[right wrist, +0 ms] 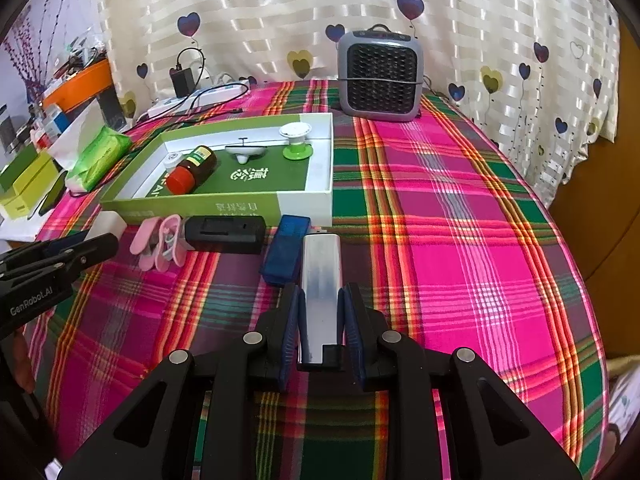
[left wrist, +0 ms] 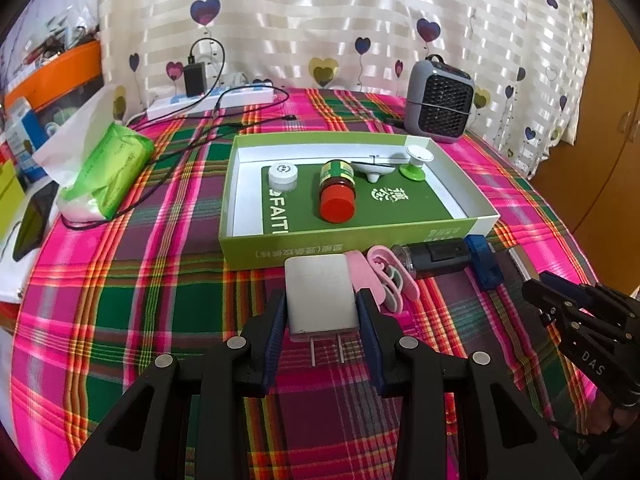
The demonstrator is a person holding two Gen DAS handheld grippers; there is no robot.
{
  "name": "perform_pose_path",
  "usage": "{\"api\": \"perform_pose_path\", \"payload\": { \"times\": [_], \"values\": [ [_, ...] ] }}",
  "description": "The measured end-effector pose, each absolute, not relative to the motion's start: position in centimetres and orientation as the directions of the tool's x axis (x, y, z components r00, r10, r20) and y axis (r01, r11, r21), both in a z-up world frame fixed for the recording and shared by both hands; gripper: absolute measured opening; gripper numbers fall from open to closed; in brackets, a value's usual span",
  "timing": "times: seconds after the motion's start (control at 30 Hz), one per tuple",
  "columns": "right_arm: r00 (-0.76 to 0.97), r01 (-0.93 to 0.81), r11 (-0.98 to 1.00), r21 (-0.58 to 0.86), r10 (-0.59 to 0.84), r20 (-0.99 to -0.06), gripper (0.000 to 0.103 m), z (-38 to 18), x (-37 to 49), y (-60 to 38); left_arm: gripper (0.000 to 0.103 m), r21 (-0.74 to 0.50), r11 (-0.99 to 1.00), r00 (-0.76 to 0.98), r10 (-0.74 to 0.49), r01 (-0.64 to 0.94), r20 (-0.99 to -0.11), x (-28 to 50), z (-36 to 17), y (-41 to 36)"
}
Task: Organize rigid objects
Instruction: 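Carry the white charger into the box with the left tool while the right tool carries the silver stick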
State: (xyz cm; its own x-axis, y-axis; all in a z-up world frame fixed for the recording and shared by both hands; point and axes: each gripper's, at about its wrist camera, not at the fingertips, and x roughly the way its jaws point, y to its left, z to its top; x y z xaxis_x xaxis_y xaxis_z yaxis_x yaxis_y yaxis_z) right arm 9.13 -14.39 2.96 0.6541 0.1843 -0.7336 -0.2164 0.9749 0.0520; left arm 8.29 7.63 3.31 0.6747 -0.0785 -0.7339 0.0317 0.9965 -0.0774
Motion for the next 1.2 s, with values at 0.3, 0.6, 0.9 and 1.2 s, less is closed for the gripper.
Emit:
{"api": "perform_pose_path", "payload": {
  "times": [0.3,0.6,0.9,1.2],
  "values": [
    [0.666,-0.225,0.973,0.058,0.197,-0.720,0.024,3.8,8.9,-14.1,0.034,-0.077,0.996,0.689,-0.083,0.039,-0.720,7.7,4.2,7.6],
    [0.676,-0.243,0.968,0.063,0.215,-0.705,0.024,4.9,9.1,-13.6,0.034,-0.070,0.997,0.702,-0.079,0.042,-0.708,7.6,5.3,7.5],
    [0.677,-0.266,0.961,0.076,0.242,-0.695,0.024,5.7,10.2,-13.0,0.034,-0.062,0.997,0.713,-0.073,0.042,-0.697,8.2,6.0,7.8],
    [0.664,-0.284,0.954,0.095,0.267,-0.698,0.024,6.0,11.9,-12.3,0.034,-0.067,0.996,0.711,-0.083,0.050,-0.699,9.9,6.2,8.2]
  ]
}}
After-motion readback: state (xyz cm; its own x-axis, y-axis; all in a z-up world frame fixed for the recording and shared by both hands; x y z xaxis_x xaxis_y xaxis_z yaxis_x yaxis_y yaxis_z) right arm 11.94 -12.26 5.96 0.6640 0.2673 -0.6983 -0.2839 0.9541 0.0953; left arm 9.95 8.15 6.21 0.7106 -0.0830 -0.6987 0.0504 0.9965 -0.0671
